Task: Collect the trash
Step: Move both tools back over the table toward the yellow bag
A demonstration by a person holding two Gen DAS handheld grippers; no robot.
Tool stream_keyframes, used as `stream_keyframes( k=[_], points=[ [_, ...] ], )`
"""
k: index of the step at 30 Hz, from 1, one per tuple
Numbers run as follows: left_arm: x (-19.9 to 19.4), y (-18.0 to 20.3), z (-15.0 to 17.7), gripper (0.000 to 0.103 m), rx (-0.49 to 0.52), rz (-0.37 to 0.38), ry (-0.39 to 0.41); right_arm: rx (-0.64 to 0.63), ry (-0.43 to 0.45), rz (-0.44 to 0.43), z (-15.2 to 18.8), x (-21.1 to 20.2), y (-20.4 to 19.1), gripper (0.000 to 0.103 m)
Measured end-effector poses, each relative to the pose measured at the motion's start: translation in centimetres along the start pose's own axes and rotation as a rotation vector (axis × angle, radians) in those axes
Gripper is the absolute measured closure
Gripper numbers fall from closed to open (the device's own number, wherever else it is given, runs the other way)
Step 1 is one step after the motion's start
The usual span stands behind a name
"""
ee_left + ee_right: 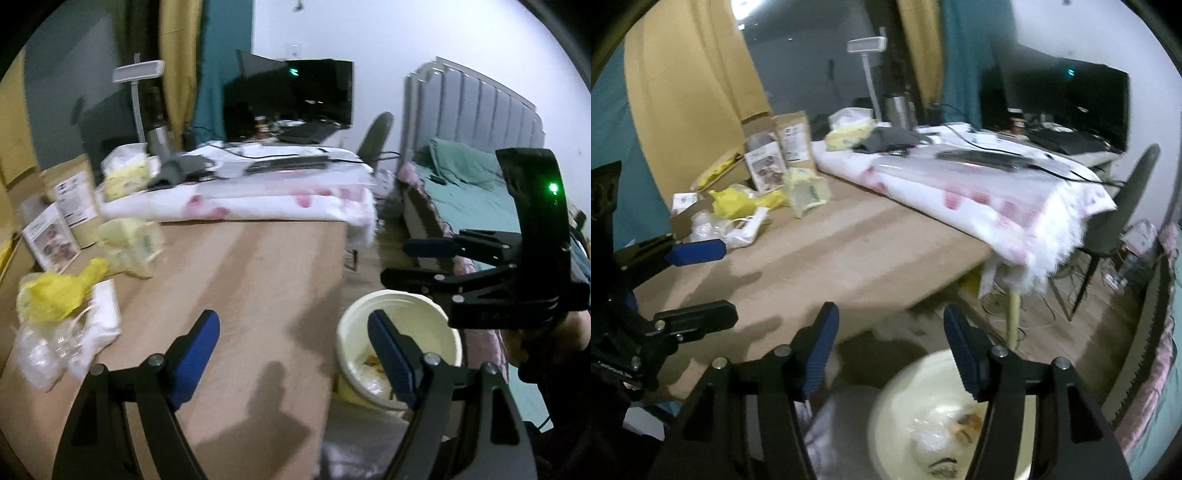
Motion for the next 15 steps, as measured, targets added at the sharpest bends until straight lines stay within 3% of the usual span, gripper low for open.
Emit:
stream_keyframes(
  k=[15],
  points=[
    [-5.9,-11.9,2.2,0.02,-0.113,-0.21,0.045,-0.099,-0.036,-0.135,-2.3,5.9,-9.7,0.046]
  ],
)
Point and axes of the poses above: each gripper's, at about its wrist camera, not at the fingertips, and x roughly the way its jaws point, y to its right, z to its underside, the point moved 2 cm from there along x, roughly the way its jaws point, and after that the axes turned 15 degrees about y, right-handed, at the moved point
